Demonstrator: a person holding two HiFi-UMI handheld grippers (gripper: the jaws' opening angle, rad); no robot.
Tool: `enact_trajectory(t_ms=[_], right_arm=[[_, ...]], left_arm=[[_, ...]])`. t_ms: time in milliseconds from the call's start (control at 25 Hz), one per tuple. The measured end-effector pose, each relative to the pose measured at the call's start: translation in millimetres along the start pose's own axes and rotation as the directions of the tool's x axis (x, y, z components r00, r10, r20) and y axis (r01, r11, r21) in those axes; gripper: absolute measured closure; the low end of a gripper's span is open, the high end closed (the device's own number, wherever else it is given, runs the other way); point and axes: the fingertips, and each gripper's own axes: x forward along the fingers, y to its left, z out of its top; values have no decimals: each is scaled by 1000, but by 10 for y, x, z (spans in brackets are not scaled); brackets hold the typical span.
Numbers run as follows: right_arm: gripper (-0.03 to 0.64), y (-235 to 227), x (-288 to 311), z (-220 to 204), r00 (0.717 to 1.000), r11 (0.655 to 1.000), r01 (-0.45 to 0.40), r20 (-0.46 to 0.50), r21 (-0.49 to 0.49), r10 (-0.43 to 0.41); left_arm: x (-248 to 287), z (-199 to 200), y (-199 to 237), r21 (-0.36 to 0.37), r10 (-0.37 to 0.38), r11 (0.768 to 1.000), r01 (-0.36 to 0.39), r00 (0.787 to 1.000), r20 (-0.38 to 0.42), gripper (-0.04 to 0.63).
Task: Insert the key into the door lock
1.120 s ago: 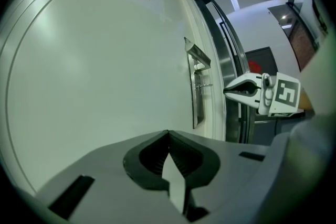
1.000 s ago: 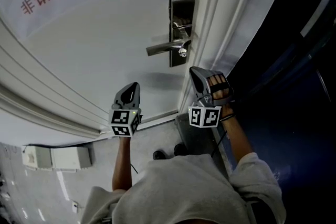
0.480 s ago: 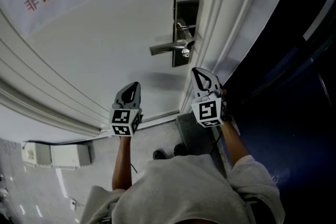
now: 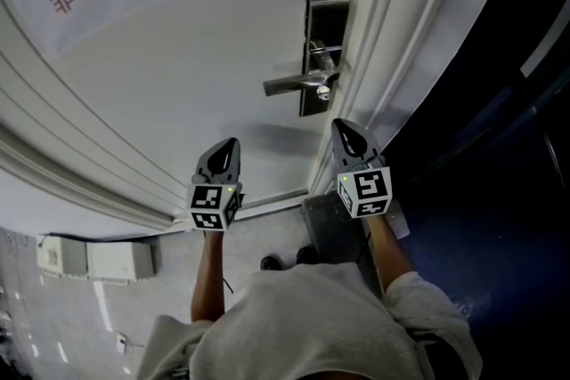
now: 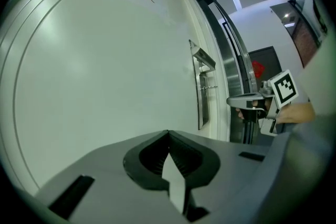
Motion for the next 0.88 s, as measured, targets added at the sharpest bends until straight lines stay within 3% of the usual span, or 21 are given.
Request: enact_trajectory(t_ms=[880], right_arm=[[595,5,53,-63,1000,999,3,5,36,-3]], left_arm=[[34,19,-18,6,-4,1000,4,1000,0,578]])
